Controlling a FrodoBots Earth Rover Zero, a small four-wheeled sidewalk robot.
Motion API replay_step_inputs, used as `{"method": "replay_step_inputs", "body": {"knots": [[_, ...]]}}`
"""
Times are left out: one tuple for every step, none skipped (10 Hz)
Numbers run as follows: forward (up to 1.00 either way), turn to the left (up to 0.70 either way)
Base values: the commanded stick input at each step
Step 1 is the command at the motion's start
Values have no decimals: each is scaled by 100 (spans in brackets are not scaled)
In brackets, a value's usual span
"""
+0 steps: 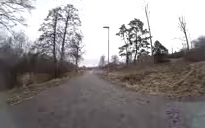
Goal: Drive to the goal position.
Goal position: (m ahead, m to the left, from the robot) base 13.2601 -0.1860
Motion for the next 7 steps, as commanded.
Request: {"method": "replay_step_inputs", "body": {"knots": [[100, 0], [100, 0], [100, 0], [100, 0], [100, 0], [100, 0], [100, 0]]}}
